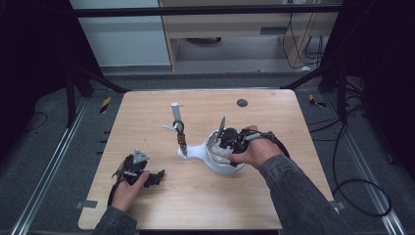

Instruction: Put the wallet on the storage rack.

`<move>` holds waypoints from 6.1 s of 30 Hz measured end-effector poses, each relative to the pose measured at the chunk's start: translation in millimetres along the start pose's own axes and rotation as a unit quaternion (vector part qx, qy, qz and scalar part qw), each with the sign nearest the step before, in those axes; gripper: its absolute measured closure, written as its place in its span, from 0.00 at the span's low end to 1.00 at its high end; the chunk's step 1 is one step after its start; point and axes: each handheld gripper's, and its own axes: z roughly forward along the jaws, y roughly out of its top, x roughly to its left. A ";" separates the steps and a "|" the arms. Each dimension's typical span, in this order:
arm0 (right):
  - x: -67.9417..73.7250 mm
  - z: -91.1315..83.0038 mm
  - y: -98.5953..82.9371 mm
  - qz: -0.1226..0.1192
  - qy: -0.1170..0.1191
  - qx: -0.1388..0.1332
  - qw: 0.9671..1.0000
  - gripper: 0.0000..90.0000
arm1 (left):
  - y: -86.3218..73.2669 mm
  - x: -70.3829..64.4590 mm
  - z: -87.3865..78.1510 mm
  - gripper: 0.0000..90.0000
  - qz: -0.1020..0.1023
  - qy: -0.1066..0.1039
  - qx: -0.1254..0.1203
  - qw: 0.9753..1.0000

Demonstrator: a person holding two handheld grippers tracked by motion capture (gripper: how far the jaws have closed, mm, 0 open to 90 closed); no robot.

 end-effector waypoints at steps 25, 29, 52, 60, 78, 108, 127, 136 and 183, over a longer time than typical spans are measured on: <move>-0.6 9.3 12.2 -0.002 0.006 0.001 1.000 0.34 | 0.1 -0.1 0.1 0.00 0.000 -0.001 0.000 1.000; -1.3 9.9 12.8 0.000 0.005 0.000 1.000 0.34 | 0.1 -0.1 0.1 0.00 0.000 -0.001 0.000 1.000; -1.3 4.8 8.2 0.015 0.009 -0.029 0.999 0.28 | 0.1 -0.3 0.2 0.00 0.000 -0.001 0.000 1.000; -0.2 0.9 6.1 0.020 0.009 -0.039 0.999 0.26 | 0.1 -0.2 0.1 0.00 0.001 -0.002 0.000 1.000; 1.0 -15.1 -1.8 0.035 0.001 -0.072 0.997 0.11 | 0.1 -0.2 0.2 0.00 0.001 -0.001 0.000 1.000; -7.0 -28.6 -50.3 0.103 -0.018 -0.175 0.979 0.10 | 0.1 -0.3 0.2 0.00 0.001 -0.002 0.001 1.000; -12.2 -21.3 -79.5 0.156 -0.018 -0.218 0.963 0.09 | 0.0 -0.6 0.2 0.00 0.001 -0.001 0.001 1.000; -13.3 -11.1 -96.8 0.177 -0.021 -0.224 0.958 0.07 | 0.0 -0.6 0.2 0.00 0.001 -0.002 0.001 1.000; -24.9 88.4 -172.0 0.324 -0.010 -0.209 0.923 0.06 | 0.0 -0.8 0.3 0.00 0.000 -0.001 0.001 1.000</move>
